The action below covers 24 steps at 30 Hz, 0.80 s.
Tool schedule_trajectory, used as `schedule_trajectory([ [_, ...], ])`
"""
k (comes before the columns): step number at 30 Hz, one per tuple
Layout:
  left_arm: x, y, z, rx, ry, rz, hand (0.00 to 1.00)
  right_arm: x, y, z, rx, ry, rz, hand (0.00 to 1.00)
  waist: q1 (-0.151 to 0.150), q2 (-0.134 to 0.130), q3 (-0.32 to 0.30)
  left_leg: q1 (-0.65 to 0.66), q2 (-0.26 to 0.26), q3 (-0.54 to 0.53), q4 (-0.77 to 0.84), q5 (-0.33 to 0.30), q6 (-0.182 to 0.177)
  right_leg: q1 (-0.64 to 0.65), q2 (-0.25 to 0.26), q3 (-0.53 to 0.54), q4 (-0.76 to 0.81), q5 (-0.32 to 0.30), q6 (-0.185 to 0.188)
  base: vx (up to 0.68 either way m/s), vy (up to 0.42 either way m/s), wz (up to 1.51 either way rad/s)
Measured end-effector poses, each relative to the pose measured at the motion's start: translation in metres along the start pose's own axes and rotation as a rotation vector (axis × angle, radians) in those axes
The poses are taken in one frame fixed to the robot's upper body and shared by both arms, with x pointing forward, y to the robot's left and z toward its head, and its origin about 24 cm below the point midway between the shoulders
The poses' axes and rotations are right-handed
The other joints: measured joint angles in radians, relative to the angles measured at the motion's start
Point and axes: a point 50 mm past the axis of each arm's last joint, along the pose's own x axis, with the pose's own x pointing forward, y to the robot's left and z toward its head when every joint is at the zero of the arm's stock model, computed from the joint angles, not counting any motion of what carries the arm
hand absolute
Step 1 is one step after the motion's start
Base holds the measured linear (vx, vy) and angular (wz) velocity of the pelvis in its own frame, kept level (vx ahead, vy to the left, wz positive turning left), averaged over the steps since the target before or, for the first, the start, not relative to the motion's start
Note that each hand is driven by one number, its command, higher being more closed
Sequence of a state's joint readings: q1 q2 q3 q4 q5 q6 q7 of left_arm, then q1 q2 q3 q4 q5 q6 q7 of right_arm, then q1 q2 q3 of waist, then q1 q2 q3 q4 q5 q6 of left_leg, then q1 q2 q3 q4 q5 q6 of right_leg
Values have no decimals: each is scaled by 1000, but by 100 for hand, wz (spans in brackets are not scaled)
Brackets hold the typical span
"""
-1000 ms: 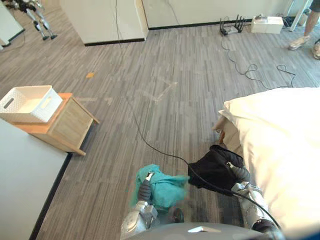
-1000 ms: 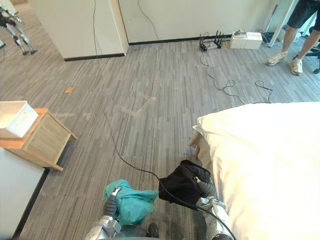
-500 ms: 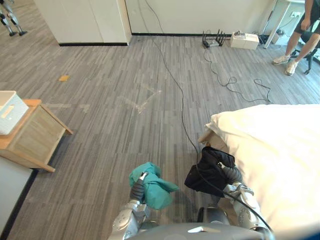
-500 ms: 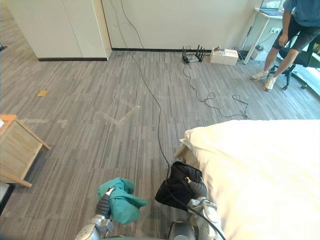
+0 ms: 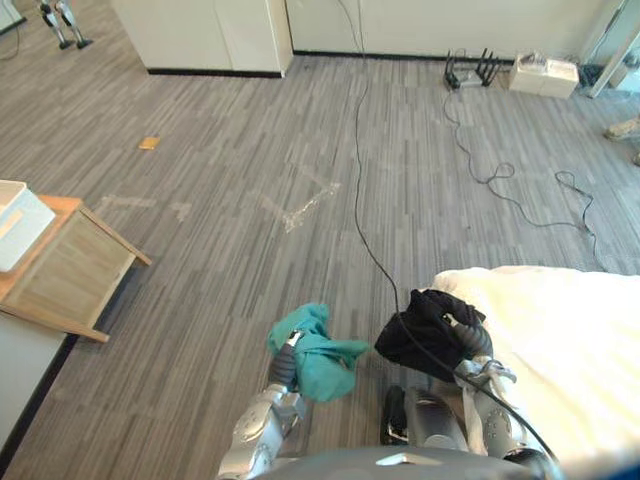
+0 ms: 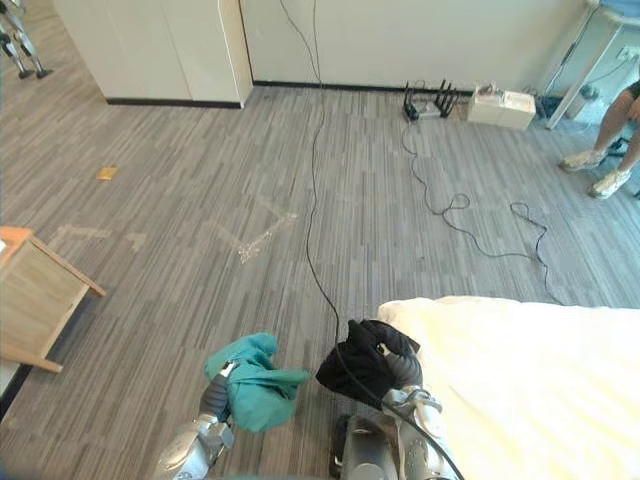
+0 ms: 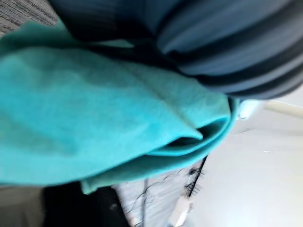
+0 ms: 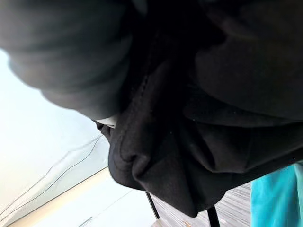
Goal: Tidy the bed and pick cloth on bed and put in laundry
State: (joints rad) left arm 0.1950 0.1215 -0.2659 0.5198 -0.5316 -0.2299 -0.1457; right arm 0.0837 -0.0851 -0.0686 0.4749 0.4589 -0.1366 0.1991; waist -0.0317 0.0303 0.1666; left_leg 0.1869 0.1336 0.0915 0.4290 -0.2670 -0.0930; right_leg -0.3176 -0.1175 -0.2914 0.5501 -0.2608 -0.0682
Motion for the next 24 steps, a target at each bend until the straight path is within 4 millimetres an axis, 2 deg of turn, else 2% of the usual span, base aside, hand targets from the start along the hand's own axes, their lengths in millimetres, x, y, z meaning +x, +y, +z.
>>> schedule_trajectory([
  [1, 0, -2, -1, -5, 3, -7, 100, 0, 1, 2, -7, -1, 12, 100, -4, 22, 6, -80, 30, -3, 188, 39, -22, 32, 31, -7, -19, -20, -5, 241, -127, -6],
  [2, 0, -2, -1, -10, 3, -6, 100, 0, 1, 2, -9, 2, 17, 100, -4, 32, 12, -121, 50, -9, 285, 88, -20, 59, 52, -5, -35, -30, -3, 318, -148, -32],
  [3, -3, -2, -4, -35, 1, 10, 100, -3, 1, -1, -31, 35, 19, 100, 2, 49, 23, -201, 89, -23, 484, 270, -9, 130, 93, 13, -88, -41, -23, 277, -103, -43],
  [4, -5, -1, -6, -49, 1, 20, 100, -5, -1, -4, -46, 55, 14, 100, 14, 51, 22, -251, 97, -33, 588, 279, -8, 161, 109, 21, -108, -42, -28, 357, -79, -62],
  [5, -7, -4, -6, -68, -7, 21, 100, -12, -2, -10, -21, 83, 35, 100, 29, 57, 24, -354, 93, -55, 764, 218, 3, 209, 117, 33, -129, -52, -44, 319, -18, -59],
  [6, -9, -6, -4, -76, -22, 15, 100, -18, -5, -15, -10, 97, 58, 100, 38, 54, 34, -435, 73, -49, 835, 159, 28, 251, 117, 53, -149, -65, -50, 317, -19, -60],
  [7, -10, -6, -3, -83, -27, 16, 100, -21, -5, -17, -7, 103, 63, 100, 42, 54, 34, -466, 65, -38, 830, 135, 38, 274, 117, 66, -165, -69, -51, 326, 4, -65],
  [9, -14, -5, -1, -112, -51, 27, 100, -25, 2, -22, -11, 111, 112, 100, 51, 51, 36, -547, 33, 24, 665, 63, 61, 344, 110, 119, -228, -76, -45, 359, 67, -71],
  [10, -14, -6, 0, -115, -55, 28, 100, -25, 5, -21, -17, 106, 125, 100, 52, 48, 38, -556, 25, 46, 596, 50, 62, 358, 104, 130, -238, -80, -39, 318, 99, -57],
  [11, -14, -6, 0, -119, -59, 29, 100, -24, 11, -19, -23, 96, 145, 100, 52, 41, 42, -554, 8, 80, 474, 40, 64, 378, 90, 143, -244, -89, -31, 462, 172, -34],
  [12, -12, -9, 1, -132, -63, 36, 100, -25, 16, -16, -46, 81, 164, 100, 48, 31, 41, -540, -21, 128, 272, 48, 67, 407, 68, 145, -258, -97, -6, 492, 186, -24],
  [13, -10, -12, 2, -157, -69, 41, 100, -26, 17, -16, -51, 73, 171, 100, 49, 21, 38, -528, -40, 166, 110, 78, 62, 422, 52, 137, -264, -101, 10, 618, 232, -11],
  [14, -8, -14, 3, -179, -73, 49, 100, -27, 18, -17, -55, 72, 169, 100, 52, 17, 36, -509, -55, 200, -50, 137, 58, 442, 42, 130, -278, -100, 26, 543, 218, -1],
  [15, -6, -17, 3, -183, -71, 55, 100, -30, 17, -20, -71, 81, 160, 100, 51, 18, 35, -482, -67, 233, -226, 217, 58, 491, 39, 120, -302, -104, 50, 670, 286, 4],
  [16, -6, -17, 2, -179, -66, 60, 100, -32, 15, -22, -86, 88, 149, 100, 52, 19, 35, -471, -75, 243, -302, 296, 70, 522, 39, 121, -314, -118, 80, 710, 319, 11],
  [17, -5, -14, -2, -172, -44, 79, 100, -32, 15, -27, -91, 107, 135, 100, 54, 9, 25, -454, -93, 265, -306, 408, 176, 554, 15, 124, -320, -135, 110, 612, 268, 21],
  [18, -3, -14, -4, -168, -30, 87, 100, -31, 15, -30, -89, 115, 120, 100, 50, -29, 17, -457, -129, 280, -280, 374, 190, 558, -25, 123, -323, -133, 125, 619, 246, 23],
  [19, 1, -15, 0, -162, -45, 90, 100, -30, 16, -28, -92, 103, 110, 100, 53, -49, 16, -495, -137, 287, -192, 312, 219, 555, -45, 124, -324, -106, 165, 481, 172, 24],
  [20, 2, -15, 2, -160, -52, 88, 100, -30, 17, -28, -92, 98, 108, 100, 54, -52, 16, -511, -136, 291, -143, 274, 234, 561, -51, 123, -324, -89, 181, 694, 275, 17],
  [21, 3, -16, 3, -159, -56, 88, 100, -30, 16, -29, -92, 101, 96, 100, 55, -58, 15, -512, -137, 306, -67, 207, 253, 586, -63, 128, -311, -50, 195, 558, 244, 15],
  [22, 2, -17, 2, -157, -56, 84, 100, -31, 14, -30, -92, 104, 80, 100, 60, -57, 15, -487, -138, 312, -22, 152, 258, 590, -72, 131, -242, -7, 202, 551, 259, 12],
  [23, 2, -17, 2, -154, -57, 82, 100, -31, 14, -31, -90, 110, 72, 100, 62, -57, 14, -466, -142, 310, -16, 128, 256, 575, -79, 134, -174, 17, 202, 515, 289, 8],
  [24, 1, -17, 1, -144, -53, 79, 100, -33, 12, -34, -87, 120, 62, 100, 67, -64, 9, -413, -157, 301, -35, 91, 245, 505, -102, 137, 13, 86, 199, 593, 325, 19],
])
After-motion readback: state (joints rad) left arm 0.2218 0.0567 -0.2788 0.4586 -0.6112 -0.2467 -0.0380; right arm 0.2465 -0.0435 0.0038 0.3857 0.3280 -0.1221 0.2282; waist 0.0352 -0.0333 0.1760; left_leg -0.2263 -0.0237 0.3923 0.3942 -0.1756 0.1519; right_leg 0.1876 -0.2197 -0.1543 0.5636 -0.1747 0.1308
